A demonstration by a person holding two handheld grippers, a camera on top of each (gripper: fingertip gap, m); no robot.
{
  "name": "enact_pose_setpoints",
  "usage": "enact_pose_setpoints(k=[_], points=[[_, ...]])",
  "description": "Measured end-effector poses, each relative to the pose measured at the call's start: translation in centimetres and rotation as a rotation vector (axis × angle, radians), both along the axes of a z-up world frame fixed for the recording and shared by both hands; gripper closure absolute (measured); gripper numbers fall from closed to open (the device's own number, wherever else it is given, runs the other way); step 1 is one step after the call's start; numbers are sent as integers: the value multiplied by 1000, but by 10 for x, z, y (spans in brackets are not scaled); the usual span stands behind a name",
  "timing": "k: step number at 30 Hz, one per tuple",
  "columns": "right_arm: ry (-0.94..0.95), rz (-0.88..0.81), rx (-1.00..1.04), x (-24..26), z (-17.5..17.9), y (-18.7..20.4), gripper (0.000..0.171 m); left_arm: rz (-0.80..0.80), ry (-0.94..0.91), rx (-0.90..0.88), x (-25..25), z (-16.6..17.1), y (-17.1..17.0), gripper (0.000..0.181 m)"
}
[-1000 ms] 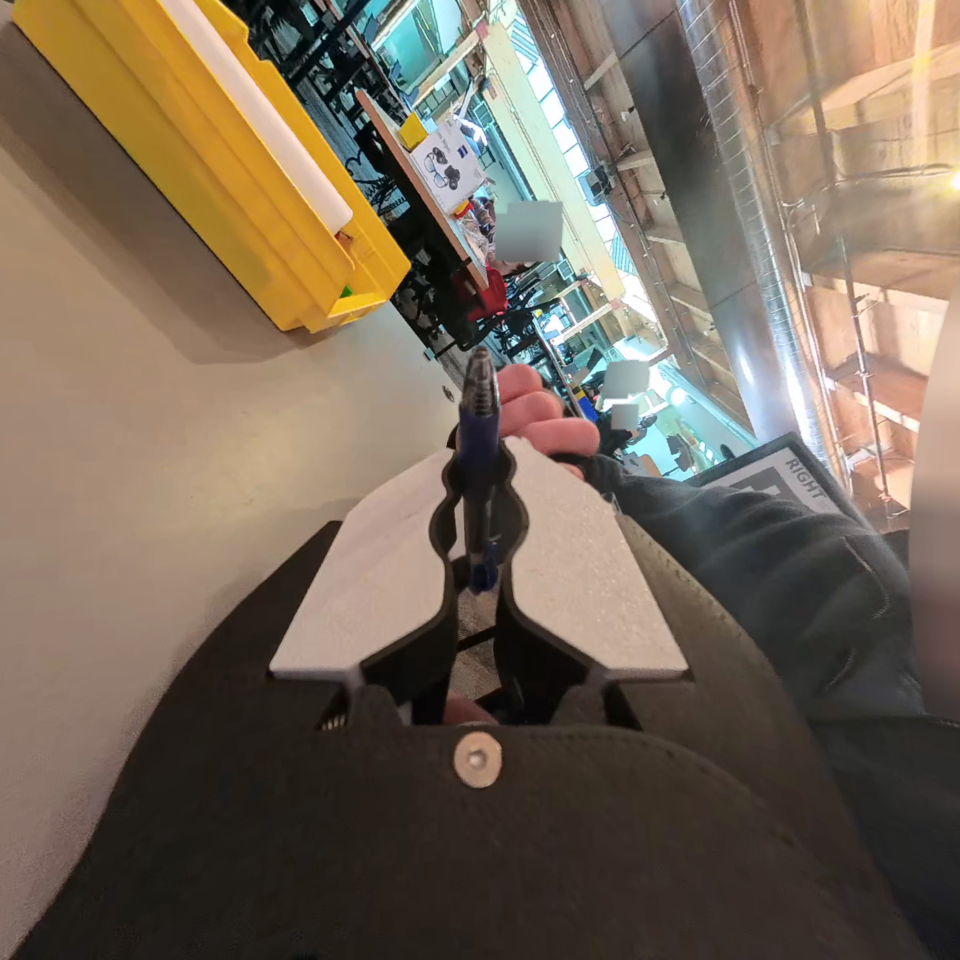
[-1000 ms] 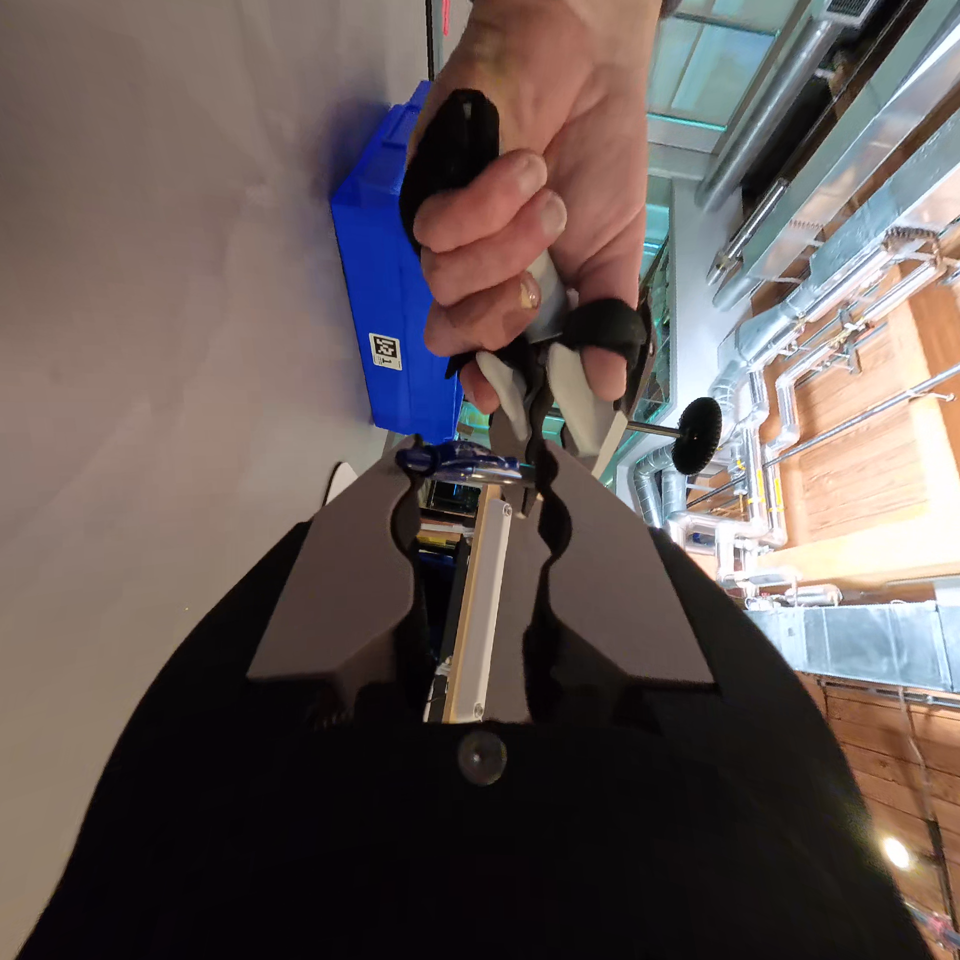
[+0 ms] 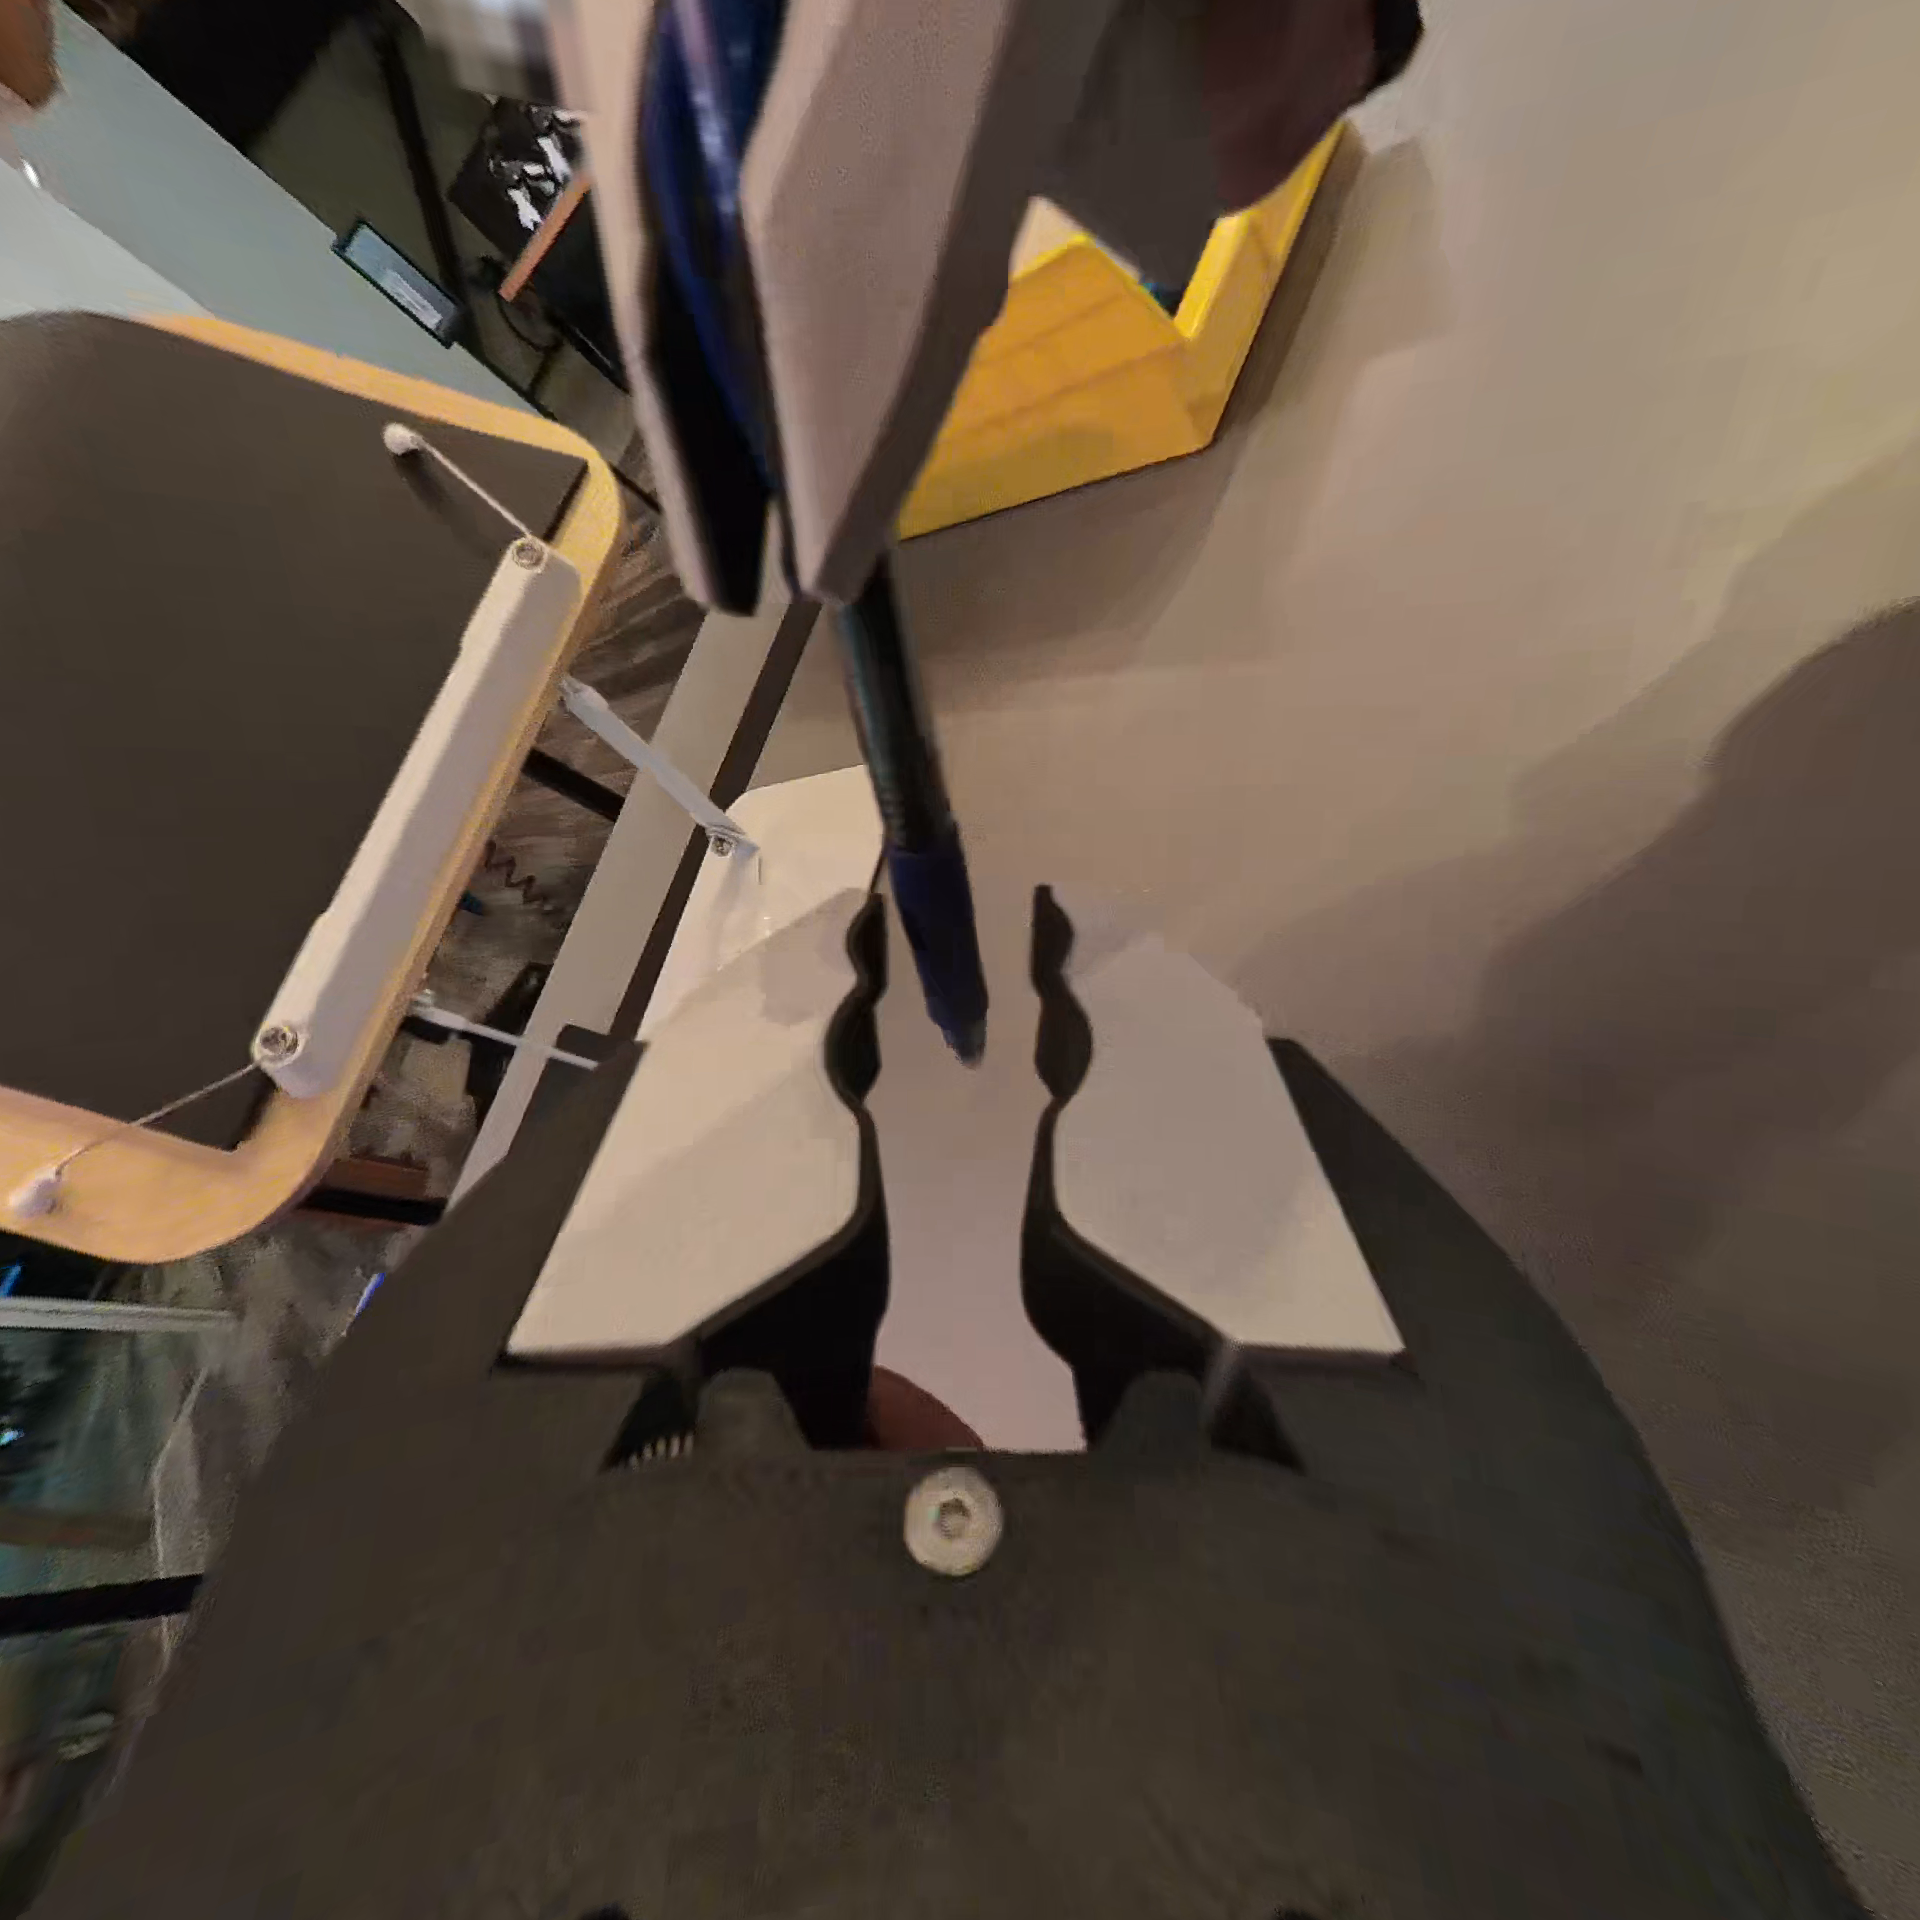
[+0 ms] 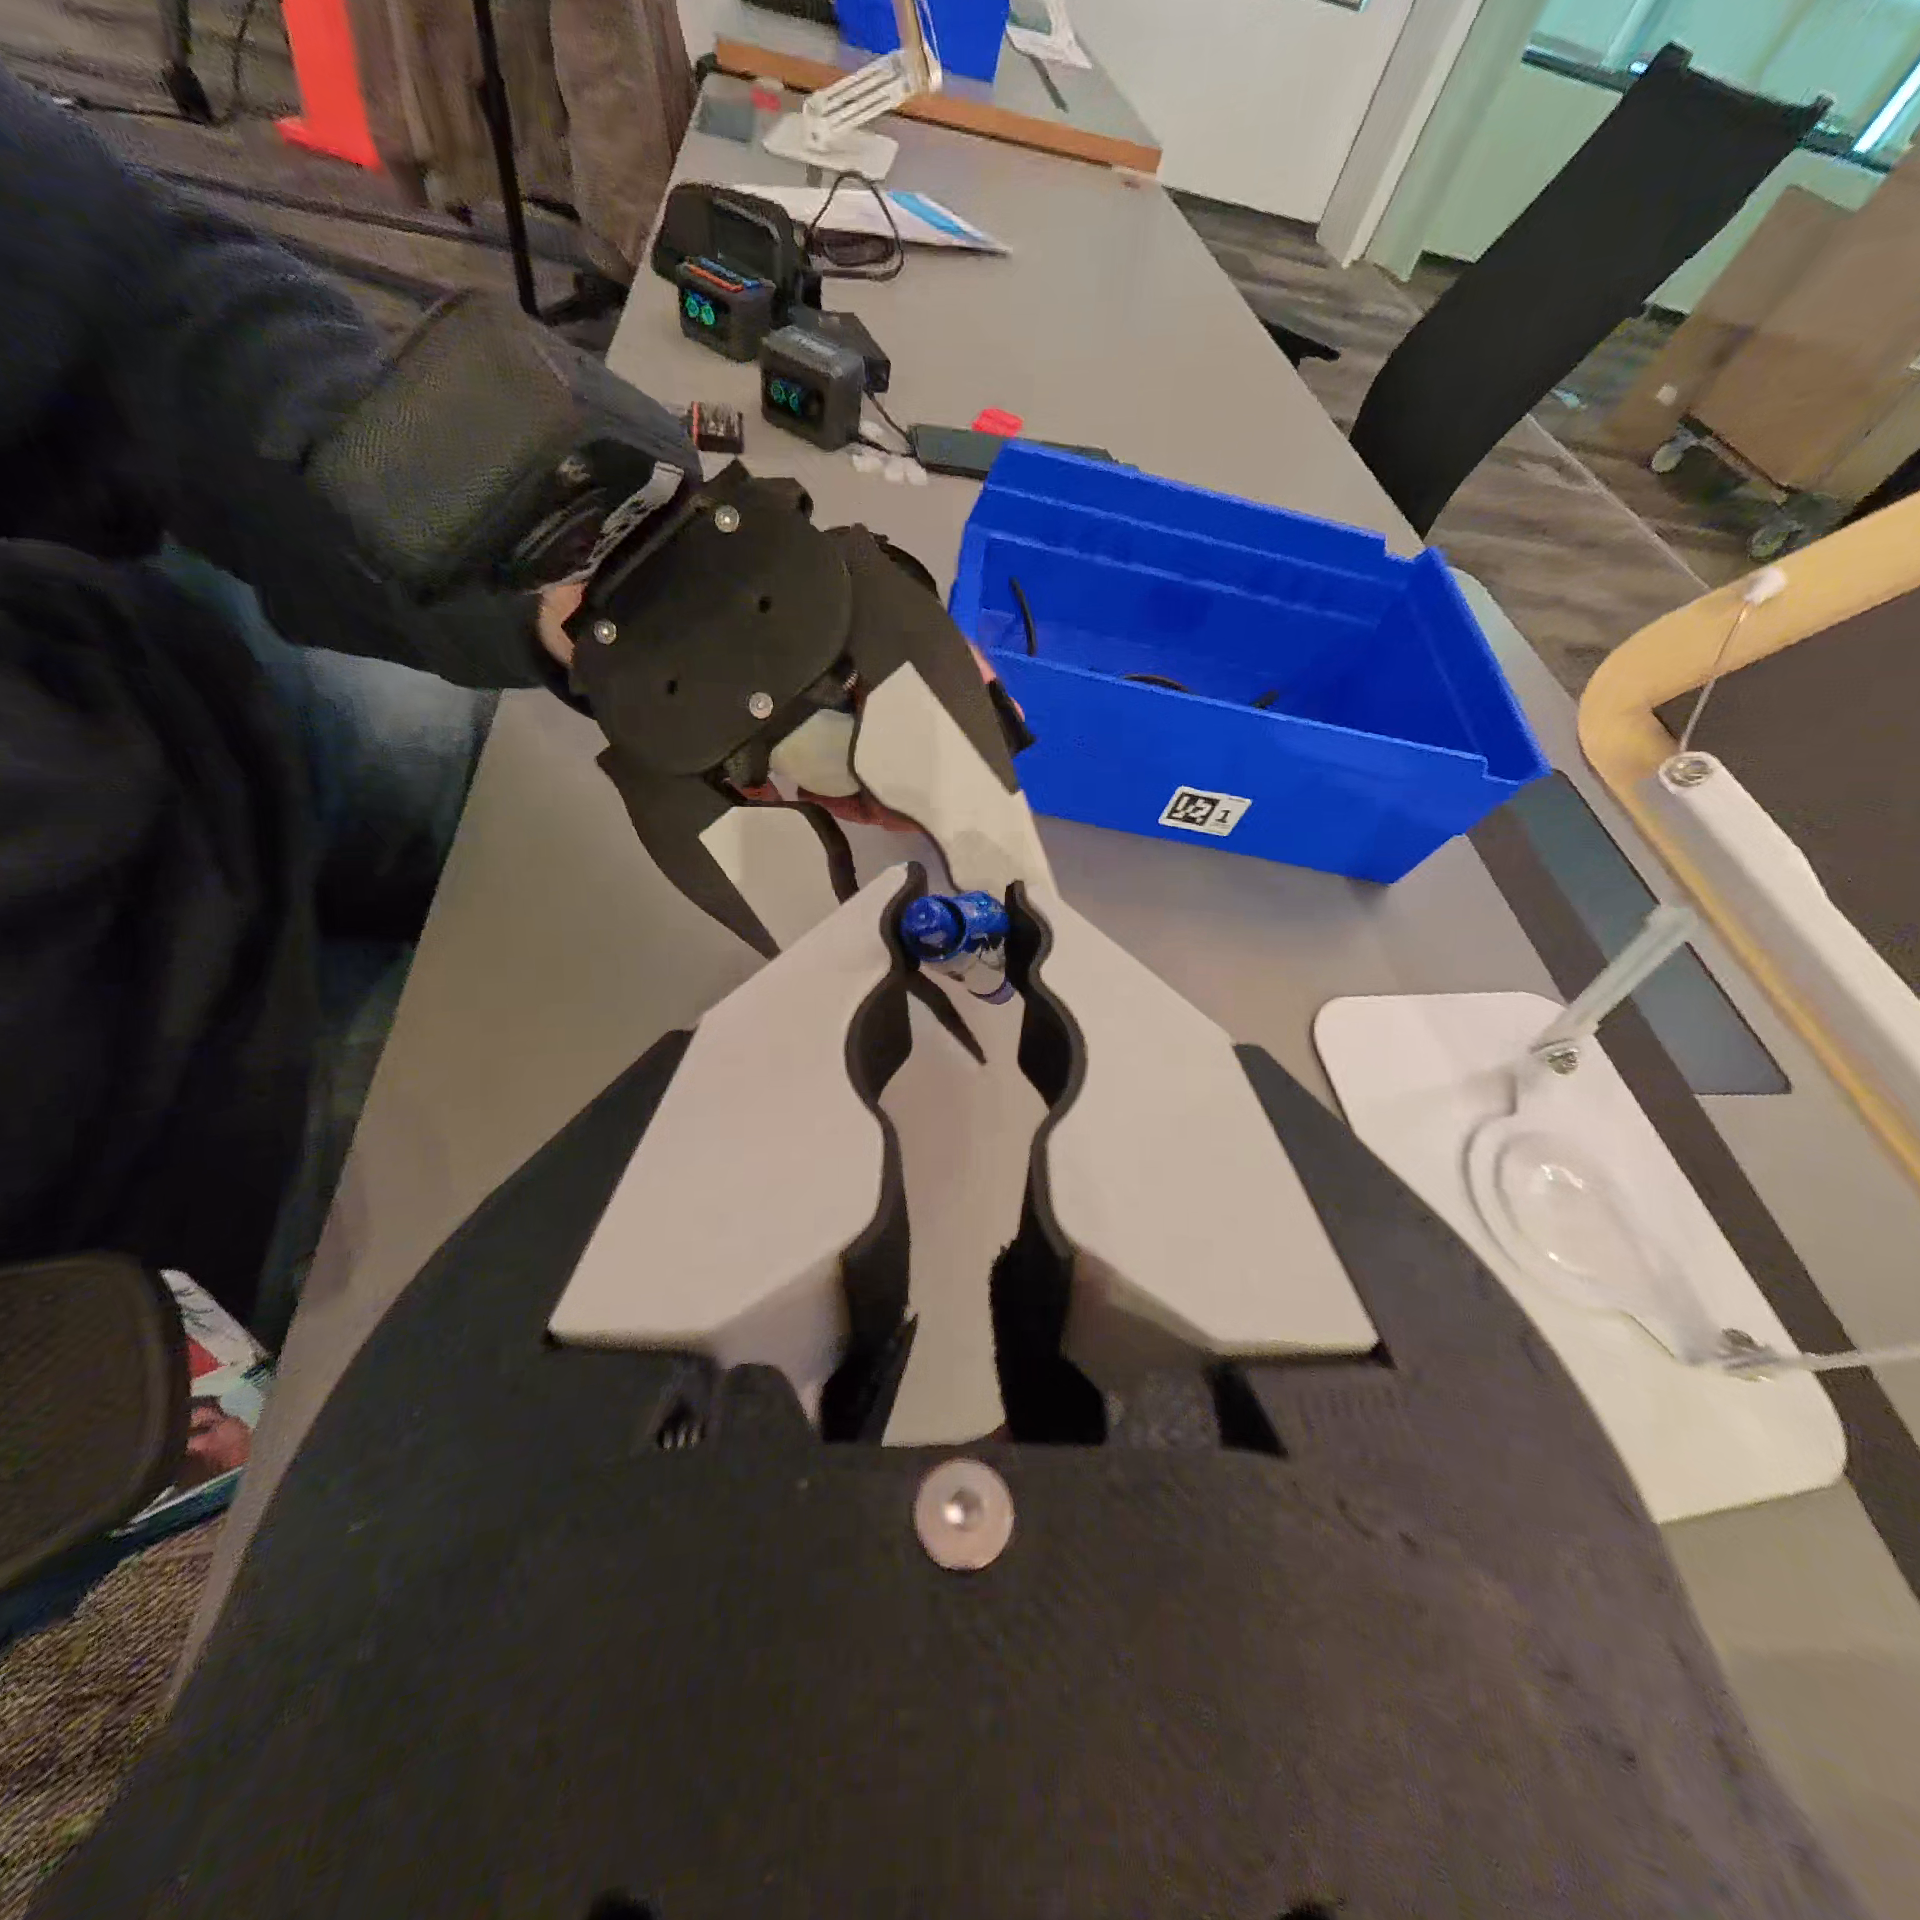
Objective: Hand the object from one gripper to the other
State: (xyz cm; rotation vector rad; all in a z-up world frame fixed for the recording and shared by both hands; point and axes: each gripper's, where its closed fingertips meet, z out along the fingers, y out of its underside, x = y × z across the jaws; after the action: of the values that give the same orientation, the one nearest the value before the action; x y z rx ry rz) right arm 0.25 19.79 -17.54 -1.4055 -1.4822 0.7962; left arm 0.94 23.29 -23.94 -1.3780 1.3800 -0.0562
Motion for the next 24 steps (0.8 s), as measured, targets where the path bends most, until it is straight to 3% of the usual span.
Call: enact_pose_setpoints(k=[1, 5, 6, 8, 11, 14, 16, 18, 24], points=[[3, 10, -19, -1, 1, -1, 160, -1, -3, 7, 2, 0, -1, 165], [64, -18, -74, -4, 4, 7, 159, 35, -85, -68, 0, -1, 2, 169], [80, -47, -56, -3, 5, 13, 152, 40, -125, -120, -1, -1, 2, 170], [98, -124, 39, 3, 9, 28, 105, 15, -249, -312, 1, 0, -2, 170], [-9, -187, 383, 15, 9, 36, 95, -55, -453, -648, 3, 4, -12, 170], [-194, -210, 826, 18, 4, 33, 74, -114, -643, -916, 4, 14, -17, 170], [-278, -168, 1045, 11, -6, 23, 75, -165, -758, -1089, 4, 22, -20, 170], [-311, -98, 1164, 3, -20, 8, 89, -209, -864, -1218, 4, 32, -20, 170], [-389, -62, 1419, -8, -41, -6, 130, -250, -972, -1317, 8, 44, -26, 171]])
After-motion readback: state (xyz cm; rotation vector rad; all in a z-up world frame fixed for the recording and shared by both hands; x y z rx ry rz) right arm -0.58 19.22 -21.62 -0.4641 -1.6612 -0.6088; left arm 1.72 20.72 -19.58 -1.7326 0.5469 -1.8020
